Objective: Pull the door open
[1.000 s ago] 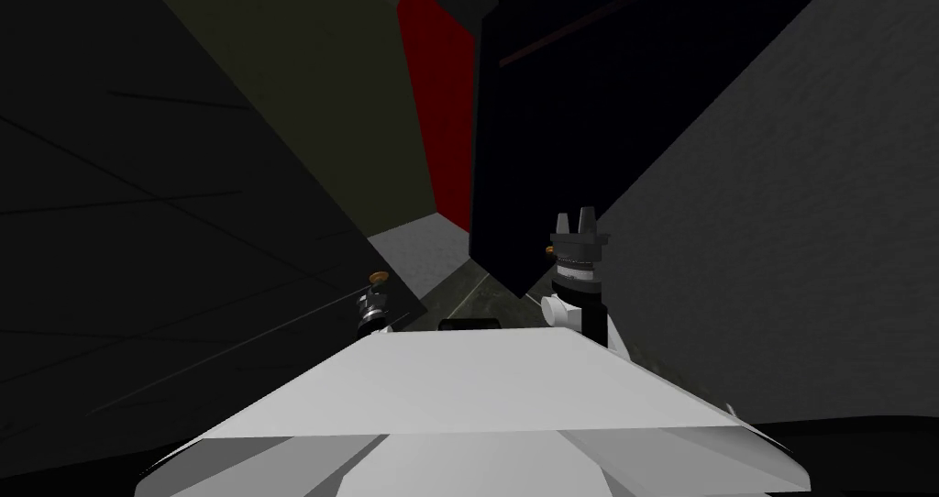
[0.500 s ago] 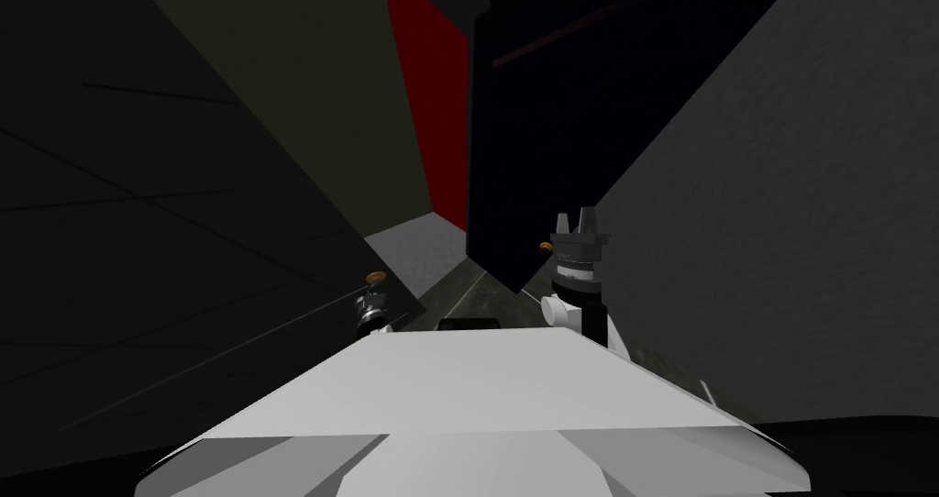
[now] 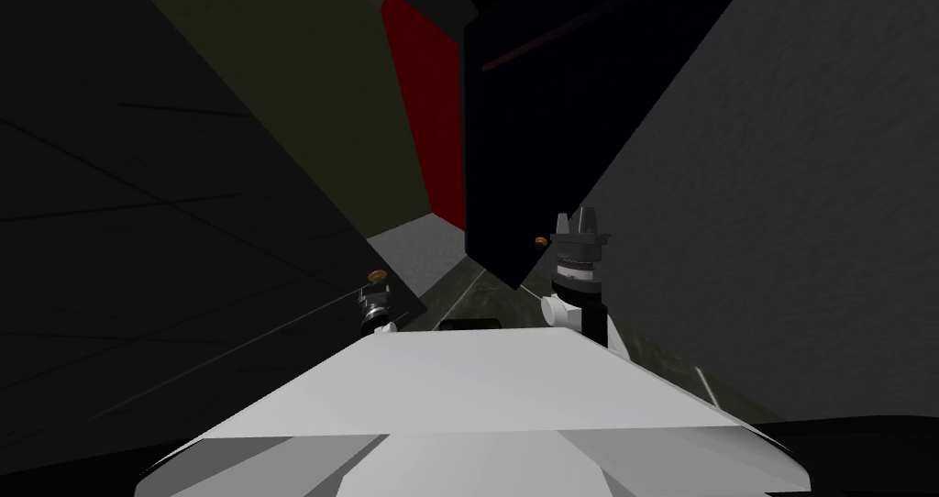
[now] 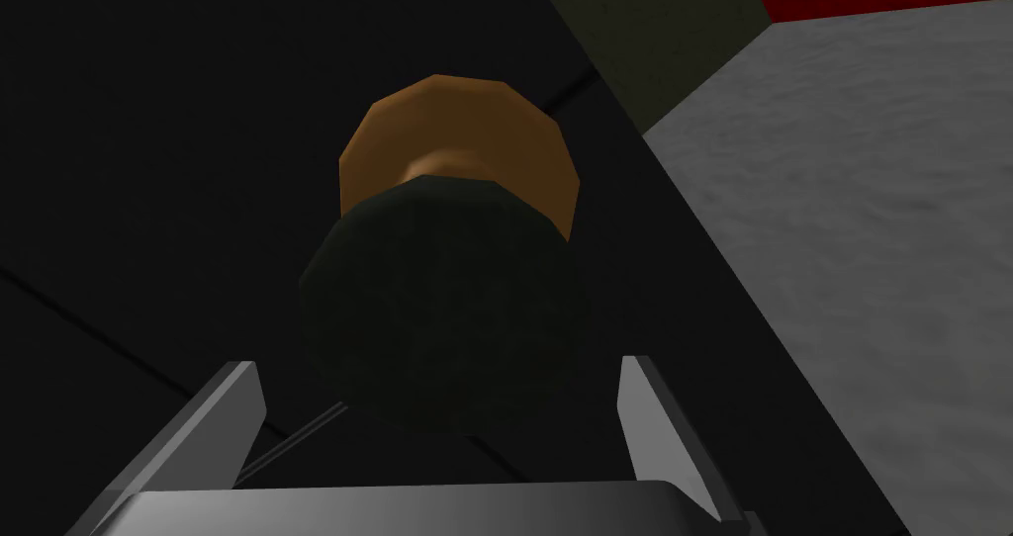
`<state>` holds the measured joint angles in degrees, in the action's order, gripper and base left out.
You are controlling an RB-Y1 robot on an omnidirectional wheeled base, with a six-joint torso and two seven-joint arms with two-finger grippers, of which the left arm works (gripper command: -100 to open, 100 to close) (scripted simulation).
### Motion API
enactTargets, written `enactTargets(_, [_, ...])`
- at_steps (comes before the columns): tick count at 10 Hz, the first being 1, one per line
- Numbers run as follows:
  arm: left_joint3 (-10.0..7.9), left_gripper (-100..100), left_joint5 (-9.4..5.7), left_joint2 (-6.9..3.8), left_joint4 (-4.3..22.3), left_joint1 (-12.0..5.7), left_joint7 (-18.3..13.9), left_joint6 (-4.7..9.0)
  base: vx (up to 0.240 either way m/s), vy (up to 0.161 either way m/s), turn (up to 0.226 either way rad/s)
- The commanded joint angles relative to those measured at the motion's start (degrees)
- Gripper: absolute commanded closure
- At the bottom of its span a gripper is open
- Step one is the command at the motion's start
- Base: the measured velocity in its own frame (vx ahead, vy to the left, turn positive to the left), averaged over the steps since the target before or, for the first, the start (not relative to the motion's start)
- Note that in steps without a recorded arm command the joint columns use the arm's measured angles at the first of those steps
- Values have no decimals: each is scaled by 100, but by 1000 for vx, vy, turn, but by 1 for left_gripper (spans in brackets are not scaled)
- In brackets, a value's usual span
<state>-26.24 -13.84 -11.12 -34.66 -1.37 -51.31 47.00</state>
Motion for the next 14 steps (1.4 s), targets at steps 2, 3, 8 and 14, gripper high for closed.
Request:
enactTargets(2, [18,-100,-84,123,-30,-87,-318,26,-133,-14,-25])
enactTargets(3, [21,-100,-121,176,-52,-121,-441,24,-108,-11,-22])
enactTargets(8, [42,-100,-326,476,-173,-309,-1124,15,-87,0,-26])
enactTargets(14, [62,-100,-522,768,-288,-488,-1775,6,-86,-4,-22])
